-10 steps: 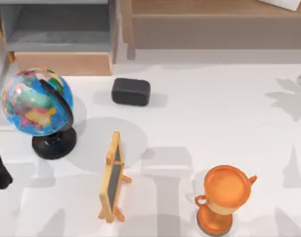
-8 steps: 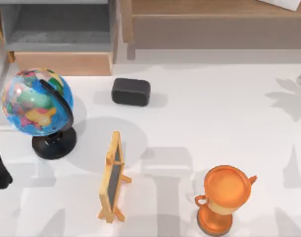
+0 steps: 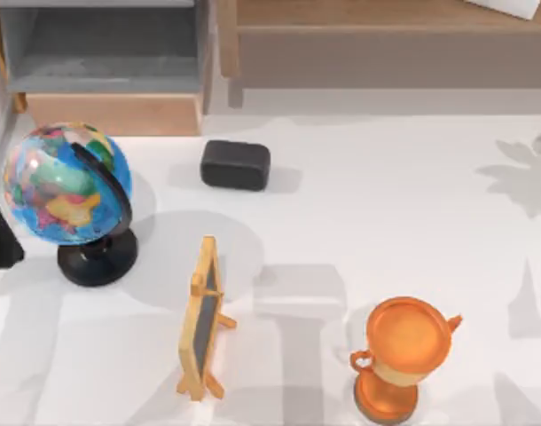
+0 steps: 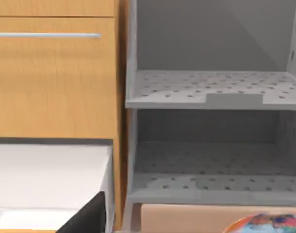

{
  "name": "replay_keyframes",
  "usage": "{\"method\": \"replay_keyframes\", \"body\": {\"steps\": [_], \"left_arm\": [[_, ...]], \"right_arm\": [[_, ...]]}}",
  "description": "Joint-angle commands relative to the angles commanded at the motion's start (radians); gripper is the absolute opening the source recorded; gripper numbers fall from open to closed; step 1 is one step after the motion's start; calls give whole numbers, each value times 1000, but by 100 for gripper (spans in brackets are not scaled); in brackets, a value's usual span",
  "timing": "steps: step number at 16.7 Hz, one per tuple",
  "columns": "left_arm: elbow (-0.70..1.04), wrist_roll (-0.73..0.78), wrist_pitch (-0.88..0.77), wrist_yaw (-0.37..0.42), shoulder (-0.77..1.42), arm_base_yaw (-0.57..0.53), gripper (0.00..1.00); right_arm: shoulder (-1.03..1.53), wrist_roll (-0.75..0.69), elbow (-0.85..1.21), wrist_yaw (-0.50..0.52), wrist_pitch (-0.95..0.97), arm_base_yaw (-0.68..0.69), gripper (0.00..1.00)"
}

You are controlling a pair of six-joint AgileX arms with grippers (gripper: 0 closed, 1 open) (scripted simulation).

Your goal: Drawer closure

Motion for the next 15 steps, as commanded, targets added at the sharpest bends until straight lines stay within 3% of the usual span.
{"method": "replay_keyframes", "body": {"steps": [9,15], "left_arm": [[313,6,374,-239,727,-252,100],[394,9,471,-302,903,-316,100]], "right_arm": [[0,0,0,0,0,0,100],[0,0,0,0,0,0,100]]}}
